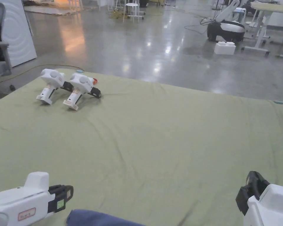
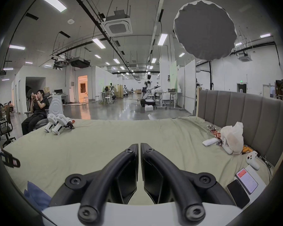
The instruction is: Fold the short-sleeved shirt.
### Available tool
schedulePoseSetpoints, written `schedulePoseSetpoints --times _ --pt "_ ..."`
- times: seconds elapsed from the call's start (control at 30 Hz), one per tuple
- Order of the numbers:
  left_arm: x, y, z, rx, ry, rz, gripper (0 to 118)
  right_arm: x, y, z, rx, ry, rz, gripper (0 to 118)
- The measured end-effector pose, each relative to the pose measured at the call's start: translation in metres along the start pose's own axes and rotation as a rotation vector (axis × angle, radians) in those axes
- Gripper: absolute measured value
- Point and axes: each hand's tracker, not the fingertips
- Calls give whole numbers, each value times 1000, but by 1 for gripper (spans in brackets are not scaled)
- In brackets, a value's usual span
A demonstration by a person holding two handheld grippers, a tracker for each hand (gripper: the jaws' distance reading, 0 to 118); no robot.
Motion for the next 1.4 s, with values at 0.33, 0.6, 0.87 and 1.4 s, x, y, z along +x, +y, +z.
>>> schedulePoseSetpoints --times 0.33,0.6,0.87,1.4 --pt "-79 -50 -49 -189 -247 329 92 -2 -12 -1 -70 24 7 3" --pt "-83 -65 -84 -234 -428 499 74 0 -19 0 -101 18 16 3" --pt "-46 -69 -81 -256 -349 470 11 -3 -18 -2 -137 50 7 3" --pt "-34 21 29 -152 -38 198 9 11 -20 -10 -150 47 19 3"
